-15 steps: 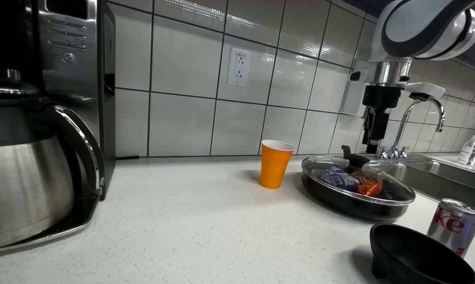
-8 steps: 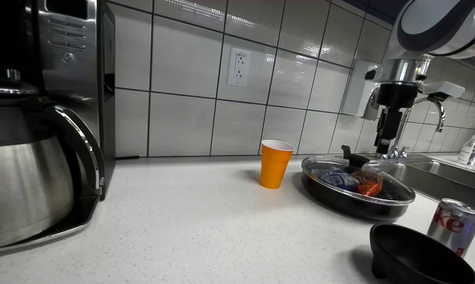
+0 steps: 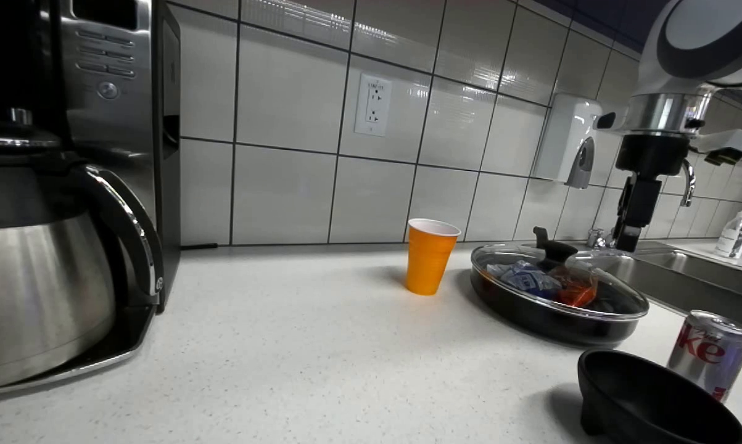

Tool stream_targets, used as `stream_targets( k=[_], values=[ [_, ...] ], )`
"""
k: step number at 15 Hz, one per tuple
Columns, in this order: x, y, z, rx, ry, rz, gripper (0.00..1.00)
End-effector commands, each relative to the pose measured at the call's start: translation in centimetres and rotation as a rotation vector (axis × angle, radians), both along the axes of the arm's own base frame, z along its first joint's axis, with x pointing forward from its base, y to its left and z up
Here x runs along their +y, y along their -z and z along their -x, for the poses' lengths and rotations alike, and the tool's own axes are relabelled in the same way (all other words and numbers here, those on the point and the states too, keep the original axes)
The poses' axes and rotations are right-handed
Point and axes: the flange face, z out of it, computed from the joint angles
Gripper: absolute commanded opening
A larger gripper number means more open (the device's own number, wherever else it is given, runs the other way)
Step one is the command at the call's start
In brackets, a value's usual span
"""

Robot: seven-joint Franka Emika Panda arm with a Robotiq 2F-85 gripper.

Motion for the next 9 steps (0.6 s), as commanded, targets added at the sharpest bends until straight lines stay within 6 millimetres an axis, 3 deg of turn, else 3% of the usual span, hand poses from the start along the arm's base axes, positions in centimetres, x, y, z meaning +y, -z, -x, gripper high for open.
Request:
stream_targets(
  k=[1, 9],
  values=[
    [0.1, -1.1, 2.8, -0.042, 0.072, -0.003, 1.0],
    [0.1, -2.4, 6.6, -0.068, 0.157, 0.001, 1.0]
  ],
)
